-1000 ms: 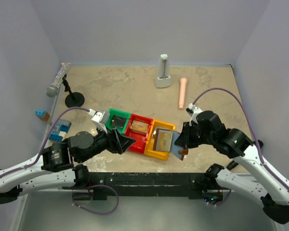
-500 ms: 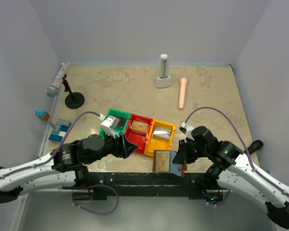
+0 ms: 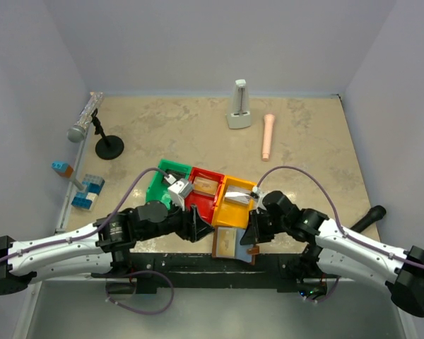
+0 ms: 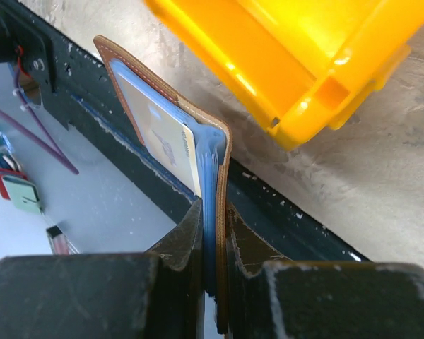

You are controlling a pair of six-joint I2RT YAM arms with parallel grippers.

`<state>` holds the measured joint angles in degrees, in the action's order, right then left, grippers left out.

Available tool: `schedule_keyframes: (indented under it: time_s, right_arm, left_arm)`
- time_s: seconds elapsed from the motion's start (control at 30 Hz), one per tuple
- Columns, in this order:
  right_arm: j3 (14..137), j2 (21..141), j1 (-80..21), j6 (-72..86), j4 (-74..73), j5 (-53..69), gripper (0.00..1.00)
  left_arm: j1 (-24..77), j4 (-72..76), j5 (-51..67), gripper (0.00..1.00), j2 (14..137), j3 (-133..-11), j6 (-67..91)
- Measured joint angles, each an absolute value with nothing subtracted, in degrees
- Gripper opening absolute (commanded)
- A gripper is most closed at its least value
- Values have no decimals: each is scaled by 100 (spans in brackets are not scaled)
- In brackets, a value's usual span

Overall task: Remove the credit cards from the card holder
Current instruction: Move the storage box to the center of the board.

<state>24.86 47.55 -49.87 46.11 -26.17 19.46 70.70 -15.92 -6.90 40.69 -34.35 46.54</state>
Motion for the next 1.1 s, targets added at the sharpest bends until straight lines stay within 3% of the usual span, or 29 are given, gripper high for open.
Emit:
schedule_keyframes:
  time_s: [0.6,0.77,1.1]
  right_arm:
    - [2224,5518,-5000,4886,-1817,1949,0]
    - [2224,5535,-5015,4882,-1782,1949,0]
    - [2357,5017,-5015,4641,-2458,1879,0]
  left_arm:
    - [7089,-1129,-329,61,4268,-2849,4890]
    - [7094,-1422,-801,74,4265,-2880,4899]
    - [7087,-2357,-2147,75,5793,-4534,4023]
